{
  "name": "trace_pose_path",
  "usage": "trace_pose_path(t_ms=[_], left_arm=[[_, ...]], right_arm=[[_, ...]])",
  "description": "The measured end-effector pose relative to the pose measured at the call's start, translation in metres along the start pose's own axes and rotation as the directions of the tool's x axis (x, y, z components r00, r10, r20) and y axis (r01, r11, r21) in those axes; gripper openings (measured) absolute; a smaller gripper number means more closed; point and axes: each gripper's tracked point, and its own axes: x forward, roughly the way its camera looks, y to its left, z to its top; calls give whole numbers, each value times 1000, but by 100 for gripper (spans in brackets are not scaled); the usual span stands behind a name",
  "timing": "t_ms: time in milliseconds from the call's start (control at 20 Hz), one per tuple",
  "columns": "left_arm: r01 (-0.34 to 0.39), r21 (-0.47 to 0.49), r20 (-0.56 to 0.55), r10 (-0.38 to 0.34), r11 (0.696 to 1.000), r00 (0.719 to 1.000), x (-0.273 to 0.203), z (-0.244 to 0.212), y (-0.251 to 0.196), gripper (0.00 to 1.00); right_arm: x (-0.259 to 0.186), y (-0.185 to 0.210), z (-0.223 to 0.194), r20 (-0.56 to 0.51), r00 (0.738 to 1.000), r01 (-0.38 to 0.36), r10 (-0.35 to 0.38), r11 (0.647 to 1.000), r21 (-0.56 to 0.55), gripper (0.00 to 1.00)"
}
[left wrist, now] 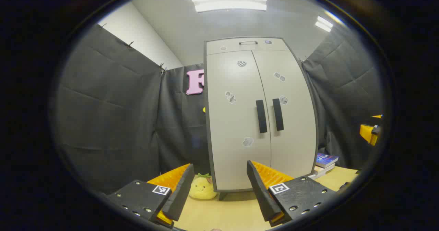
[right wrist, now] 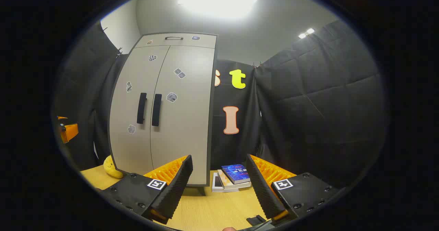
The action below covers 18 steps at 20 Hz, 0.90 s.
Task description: Open the right door of the double-door shoe cabinet with the right hand, and open the left door with the left hand.
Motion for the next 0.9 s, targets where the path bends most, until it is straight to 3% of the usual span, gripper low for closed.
trace_pose_path(t_ms=[900], left_arm=[[-13, 9, 0, 13, 1000, 1000, 7, -4, 3, 88]], right_arm=[[17, 13, -15, -63, 998, -29, 31, 999, 21, 97]])
